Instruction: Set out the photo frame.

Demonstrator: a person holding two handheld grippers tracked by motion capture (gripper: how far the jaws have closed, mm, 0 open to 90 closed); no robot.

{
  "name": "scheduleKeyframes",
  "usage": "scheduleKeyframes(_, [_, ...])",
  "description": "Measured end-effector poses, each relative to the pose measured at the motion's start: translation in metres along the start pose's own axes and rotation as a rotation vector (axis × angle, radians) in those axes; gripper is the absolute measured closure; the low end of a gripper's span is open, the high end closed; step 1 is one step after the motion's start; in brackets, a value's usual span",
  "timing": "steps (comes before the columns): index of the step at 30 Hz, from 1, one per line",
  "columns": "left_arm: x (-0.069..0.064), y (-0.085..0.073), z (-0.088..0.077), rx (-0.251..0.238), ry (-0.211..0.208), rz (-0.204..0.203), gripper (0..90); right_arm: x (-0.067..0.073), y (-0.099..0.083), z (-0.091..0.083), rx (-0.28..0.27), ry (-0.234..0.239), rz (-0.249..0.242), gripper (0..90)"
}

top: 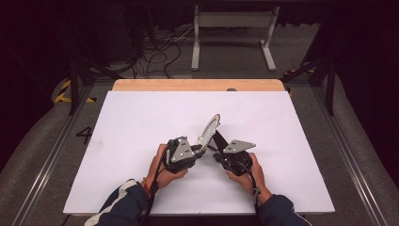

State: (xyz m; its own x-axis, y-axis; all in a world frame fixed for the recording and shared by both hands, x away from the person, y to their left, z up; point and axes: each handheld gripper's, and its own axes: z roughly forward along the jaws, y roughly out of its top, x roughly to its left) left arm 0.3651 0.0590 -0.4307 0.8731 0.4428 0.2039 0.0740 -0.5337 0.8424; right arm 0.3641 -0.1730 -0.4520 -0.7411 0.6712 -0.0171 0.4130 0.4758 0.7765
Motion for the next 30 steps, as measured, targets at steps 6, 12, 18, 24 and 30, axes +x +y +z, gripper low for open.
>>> scheduleKeyframes(6, [-0.004,0.002,0.002,0.011,0.012,0.011,73.6,-0.005,-0.001,0.000,0.005,-0.004,0.004,90.0])
scheduleKeyframes(12, [-0.004,0.002,0.003,0.002,0.008,-0.007,72.6,-0.007,-0.002,0.000,0.003,-0.011,0.011,90.0])
scheduleKeyframes(18, [-0.002,0.001,0.002,-0.003,-0.005,-0.002,73.1,-0.008,-0.001,0.000,-0.002,-0.014,0.012,90.0])
scheduleKeyframes(24, [-0.001,0.000,0.003,-0.013,-0.014,-0.026,73.2,-0.009,-0.002,0.000,-0.005,-0.009,0.014,89.8])
scheduleKeyframes(30, [-0.005,0.003,0.006,-0.014,-0.023,-0.019,72.6,-0.015,-0.004,0.001,0.004,-0.014,0.030,89.8])
